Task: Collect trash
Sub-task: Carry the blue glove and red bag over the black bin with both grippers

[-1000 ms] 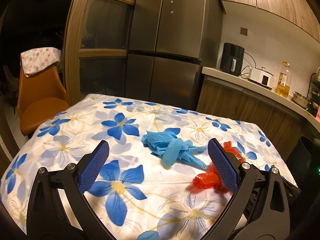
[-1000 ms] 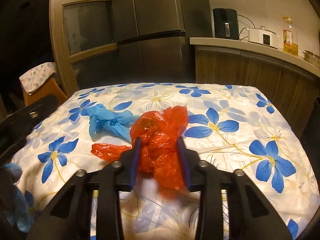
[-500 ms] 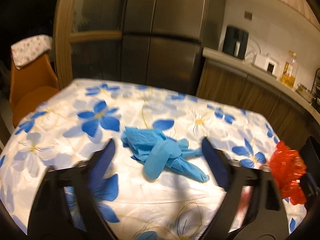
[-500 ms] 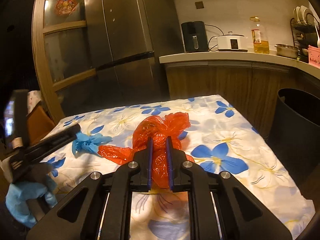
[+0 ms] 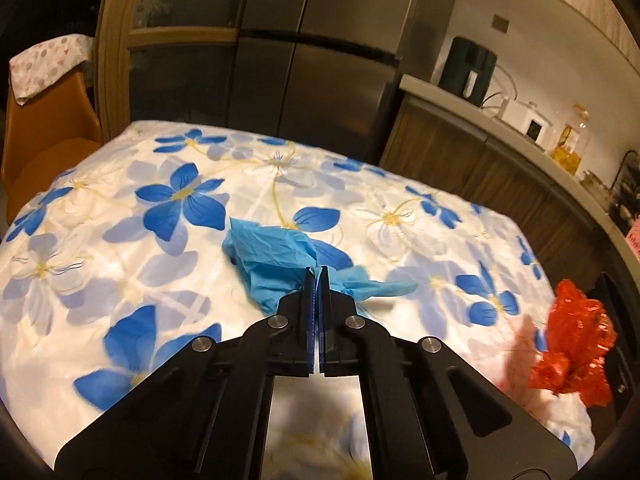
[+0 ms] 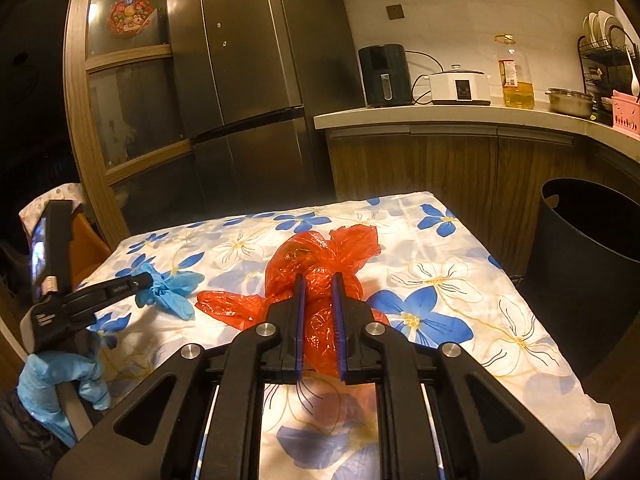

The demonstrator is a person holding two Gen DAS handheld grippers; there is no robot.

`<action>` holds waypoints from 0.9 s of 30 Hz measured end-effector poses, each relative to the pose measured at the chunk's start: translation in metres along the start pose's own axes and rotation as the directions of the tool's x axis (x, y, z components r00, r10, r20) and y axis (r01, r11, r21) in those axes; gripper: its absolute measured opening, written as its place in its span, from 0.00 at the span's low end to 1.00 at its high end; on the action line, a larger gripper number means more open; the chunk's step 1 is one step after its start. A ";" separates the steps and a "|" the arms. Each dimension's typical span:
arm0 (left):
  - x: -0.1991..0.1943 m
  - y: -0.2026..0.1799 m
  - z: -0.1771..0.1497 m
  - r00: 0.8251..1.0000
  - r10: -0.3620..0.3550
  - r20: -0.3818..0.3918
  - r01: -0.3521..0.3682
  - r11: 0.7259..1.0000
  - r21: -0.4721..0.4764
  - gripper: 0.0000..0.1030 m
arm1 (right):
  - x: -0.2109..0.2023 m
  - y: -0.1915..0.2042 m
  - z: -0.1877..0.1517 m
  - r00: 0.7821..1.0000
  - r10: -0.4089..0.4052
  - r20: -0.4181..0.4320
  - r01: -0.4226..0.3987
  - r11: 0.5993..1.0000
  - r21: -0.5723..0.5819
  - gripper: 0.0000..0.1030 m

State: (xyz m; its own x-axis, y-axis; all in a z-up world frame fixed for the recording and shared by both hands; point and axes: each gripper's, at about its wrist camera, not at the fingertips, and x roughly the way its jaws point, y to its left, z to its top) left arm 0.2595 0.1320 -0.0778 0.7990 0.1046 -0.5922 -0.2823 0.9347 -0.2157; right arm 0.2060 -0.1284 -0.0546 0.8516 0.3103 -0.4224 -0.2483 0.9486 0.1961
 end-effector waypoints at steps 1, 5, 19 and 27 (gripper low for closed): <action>-0.010 -0.002 -0.001 1.000 -0.002 0.017 0.002 1.000 0.006 0.00 | -0.003 -0.001 0.001 1.000 0.004 0.002 -0.004 1.000 0.003 0.13; -0.052 -0.010 -0.009 0.998 -0.020 0.067 0.018 1.000 0.024 0.00 | -0.013 0.000 0.003 1.000 0.016 0.009 -0.016 1.000 0.009 0.13; -0.136 -0.045 -0.024 0.987 -0.035 0.155 0.018 0.994 0.107 0.00 | -0.068 -0.001 0.004 0.998 0.033 0.051 -0.033 0.999 0.004 0.13; -0.149 -0.068 -0.026 0.983 -0.058 0.173 0.033 0.989 0.145 0.00 | -0.087 -0.007 0.012 0.997 0.019 0.081 -0.019 1.000 0.000 0.13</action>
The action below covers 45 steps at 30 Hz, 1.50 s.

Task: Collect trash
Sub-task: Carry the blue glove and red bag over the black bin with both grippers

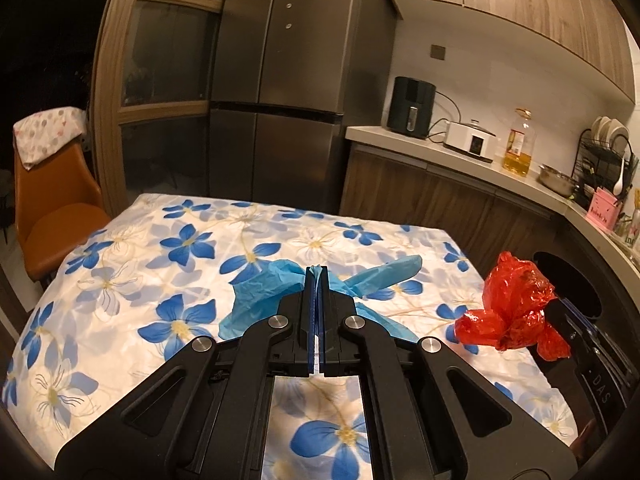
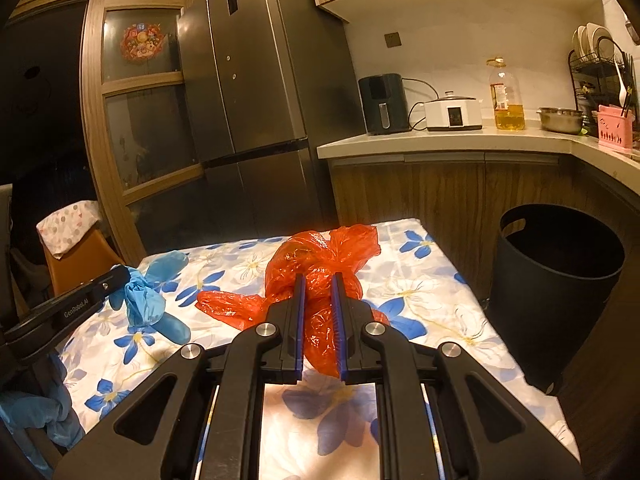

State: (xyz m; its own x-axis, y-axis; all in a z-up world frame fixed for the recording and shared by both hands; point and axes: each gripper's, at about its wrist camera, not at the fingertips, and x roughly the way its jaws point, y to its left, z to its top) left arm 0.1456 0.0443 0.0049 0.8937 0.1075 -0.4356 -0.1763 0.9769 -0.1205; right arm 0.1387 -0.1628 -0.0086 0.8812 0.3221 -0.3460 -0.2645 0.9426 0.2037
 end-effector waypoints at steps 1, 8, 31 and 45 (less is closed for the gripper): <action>0.000 -0.003 0.001 1.000 -0.002 0.002 0.002 1.000 0.005 0.00 | -0.002 -0.001 0.001 1.000 -0.002 0.003 0.002 1.000 0.001 0.13; 0.003 -0.029 0.005 0.999 -0.039 0.001 0.039 0.998 0.046 0.00 | -0.008 -0.015 0.008 0.999 -0.023 0.023 0.022 1.000 0.010 0.13; 0.039 -0.205 0.017 0.948 -0.318 -0.011 0.312 0.921 0.232 0.00 | -0.036 -0.135 0.049 0.954 -0.270 0.134 0.259 0.962 0.088 0.13; 0.060 -0.321 0.026 0.869 -0.494 -0.011 0.480 0.838 0.258 0.00 | -0.045 -0.213 0.068 0.894 -0.417 0.163 0.390 0.904 0.174 0.13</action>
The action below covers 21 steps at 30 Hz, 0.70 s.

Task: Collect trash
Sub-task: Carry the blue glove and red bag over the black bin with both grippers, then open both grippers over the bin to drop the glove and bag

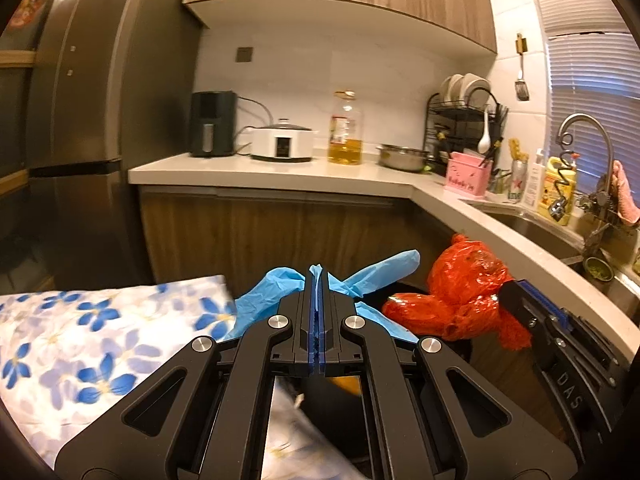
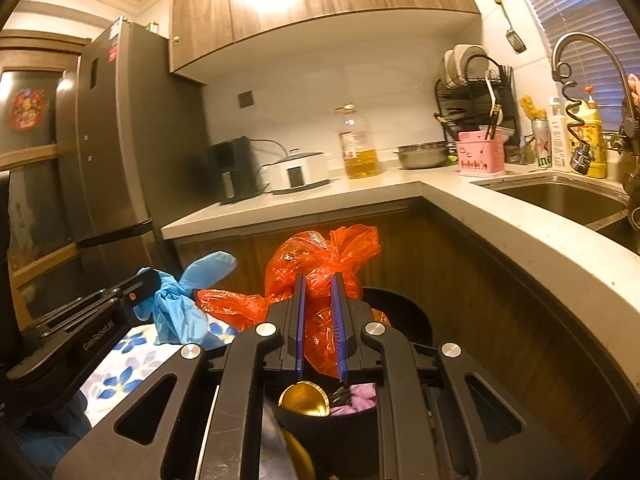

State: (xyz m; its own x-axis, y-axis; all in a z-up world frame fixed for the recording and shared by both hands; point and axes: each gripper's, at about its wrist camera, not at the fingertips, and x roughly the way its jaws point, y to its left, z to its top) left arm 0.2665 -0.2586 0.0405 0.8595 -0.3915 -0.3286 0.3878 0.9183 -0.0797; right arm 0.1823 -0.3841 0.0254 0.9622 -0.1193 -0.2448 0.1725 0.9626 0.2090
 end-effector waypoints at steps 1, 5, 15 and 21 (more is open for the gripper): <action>0.005 -0.004 0.001 1.000 -0.005 0.001 0.005 1.000 0.005 0.00 | 0.003 -0.003 0.001 1.000 -0.005 0.000 0.005 1.000 0.003 0.13; 0.020 -0.015 0.000 1.000 -0.024 0.002 0.024 0.999 0.026 0.00 | 0.012 -0.011 0.003 1.000 -0.014 0.000 0.014 1.000 -0.001 0.13; 0.051 -0.024 -0.008 0.997 -0.078 -0.024 0.079 0.996 0.042 0.00 | 0.037 -0.019 -0.002 0.999 -0.010 -0.042 0.009 1.000 -0.012 0.13; 0.063 -0.031 -0.011 0.992 -0.122 -0.041 0.125 0.990 0.059 0.00 | 0.050 -0.024 -0.002 0.998 -0.004 -0.067 0.003 1.000 -0.008 0.13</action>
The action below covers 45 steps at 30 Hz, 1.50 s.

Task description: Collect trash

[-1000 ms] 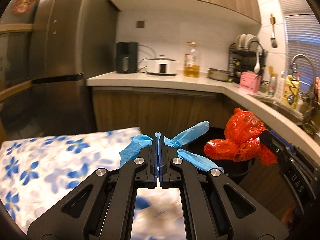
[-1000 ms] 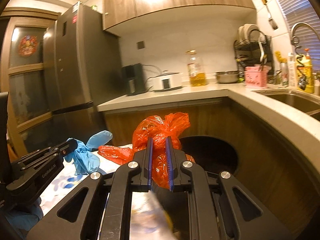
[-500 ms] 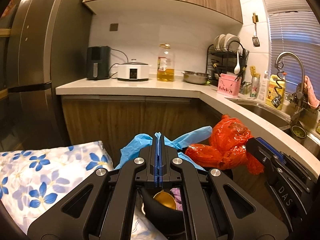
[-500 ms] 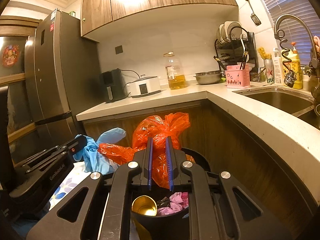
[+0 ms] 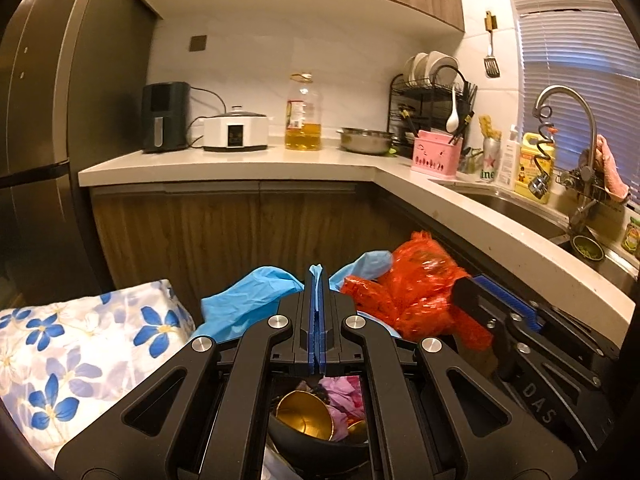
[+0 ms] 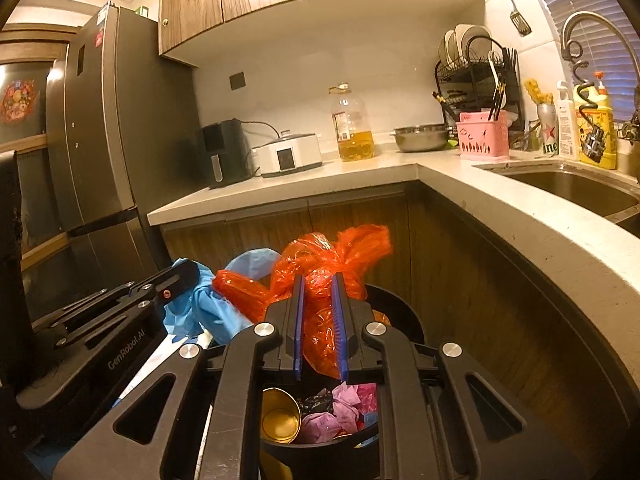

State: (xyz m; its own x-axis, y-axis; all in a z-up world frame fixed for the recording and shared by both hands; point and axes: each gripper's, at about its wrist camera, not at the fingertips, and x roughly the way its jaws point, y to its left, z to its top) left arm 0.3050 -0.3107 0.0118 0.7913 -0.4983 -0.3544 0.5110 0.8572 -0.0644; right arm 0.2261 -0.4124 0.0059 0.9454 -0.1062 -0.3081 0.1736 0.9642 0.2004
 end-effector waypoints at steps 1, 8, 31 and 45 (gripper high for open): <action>0.002 0.000 -0.001 1.000 -0.006 -0.005 0.006 1.000 0.004 0.00 | 0.002 -0.001 -0.001 1.000 0.000 -0.007 0.000 1.000 0.001 0.13; 0.011 0.003 -0.008 0.999 0.004 -0.040 -0.003 1.000 0.018 0.34 | 0.005 -0.007 -0.004 0.999 -0.024 -0.028 0.024 1.000 0.007 0.35; -0.103 0.068 -0.035 0.960 0.277 -0.034 -0.279 0.955 -0.097 0.94 | -0.042 0.036 -0.013 0.994 -0.088 -0.064 0.084 0.994 -0.063 0.86; -0.211 0.083 -0.062 0.934 0.355 -0.038 -0.357 0.928 -0.112 0.95 | -0.112 0.092 -0.026 0.994 -0.081 -0.080 0.070 0.990 -0.124 0.93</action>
State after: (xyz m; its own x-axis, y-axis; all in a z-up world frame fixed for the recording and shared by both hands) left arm 0.1595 -0.1268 0.0233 0.9078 -0.1567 -0.3891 0.1541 0.9873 -0.0381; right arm 0.1287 -0.3053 0.0343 0.9033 -0.1637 -0.3966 0.2042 0.9770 0.0618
